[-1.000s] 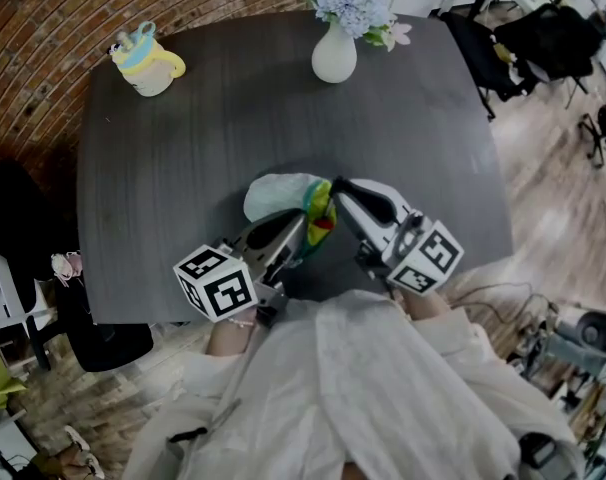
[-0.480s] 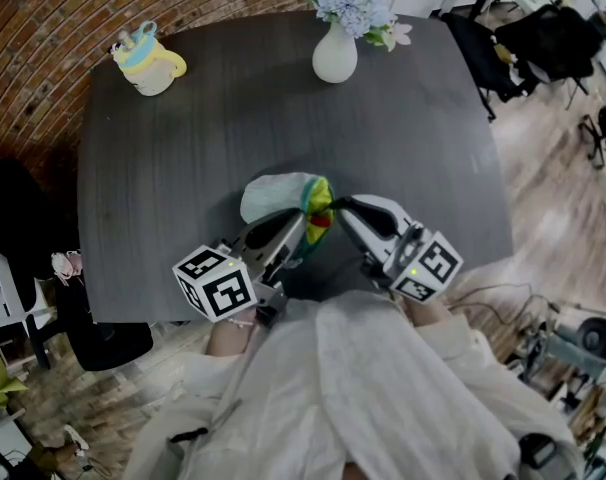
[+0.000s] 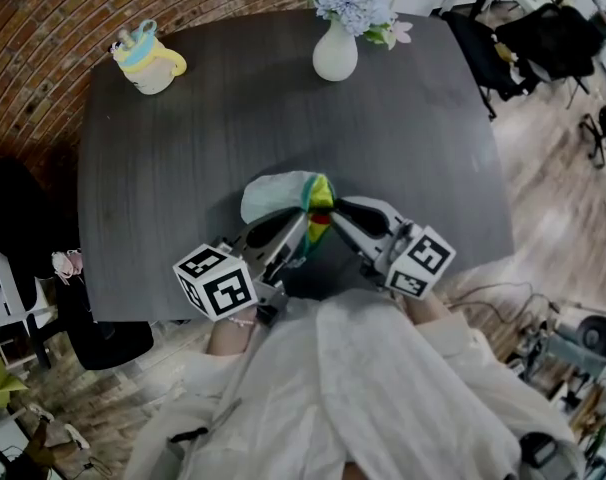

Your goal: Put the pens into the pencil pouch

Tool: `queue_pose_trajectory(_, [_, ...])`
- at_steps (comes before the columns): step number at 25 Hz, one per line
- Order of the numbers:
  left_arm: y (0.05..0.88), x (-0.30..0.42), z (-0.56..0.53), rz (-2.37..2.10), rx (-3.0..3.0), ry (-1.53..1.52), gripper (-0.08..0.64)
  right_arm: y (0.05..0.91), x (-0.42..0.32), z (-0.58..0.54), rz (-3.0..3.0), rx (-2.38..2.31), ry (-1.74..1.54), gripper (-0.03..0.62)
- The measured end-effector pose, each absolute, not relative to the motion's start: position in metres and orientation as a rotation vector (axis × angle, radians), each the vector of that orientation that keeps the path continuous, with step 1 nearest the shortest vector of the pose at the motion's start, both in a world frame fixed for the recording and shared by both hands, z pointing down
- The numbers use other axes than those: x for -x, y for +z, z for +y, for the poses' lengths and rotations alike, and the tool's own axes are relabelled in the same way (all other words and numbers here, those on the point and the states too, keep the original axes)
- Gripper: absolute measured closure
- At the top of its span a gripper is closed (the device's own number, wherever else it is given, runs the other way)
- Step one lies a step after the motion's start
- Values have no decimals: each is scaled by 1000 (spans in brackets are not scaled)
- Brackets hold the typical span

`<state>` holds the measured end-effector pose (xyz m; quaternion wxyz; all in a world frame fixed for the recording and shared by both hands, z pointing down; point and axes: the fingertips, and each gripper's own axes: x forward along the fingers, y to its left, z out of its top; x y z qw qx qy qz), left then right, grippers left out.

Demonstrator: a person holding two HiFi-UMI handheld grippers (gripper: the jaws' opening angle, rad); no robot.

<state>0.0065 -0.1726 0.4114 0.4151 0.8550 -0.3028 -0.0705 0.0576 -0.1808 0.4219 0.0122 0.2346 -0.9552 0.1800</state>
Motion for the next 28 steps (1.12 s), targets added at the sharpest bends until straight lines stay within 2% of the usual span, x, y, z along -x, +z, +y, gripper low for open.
queue_pose_trajectory(24, [432,-10,-176,-779,-2186,-56,522,428,-52,-193,-2854,-845,604,549])
queue_pose_trajectory(28, [442,-13,-175,-786,-2209,23,522,431,-54,-195,-2808,-883,596,574])
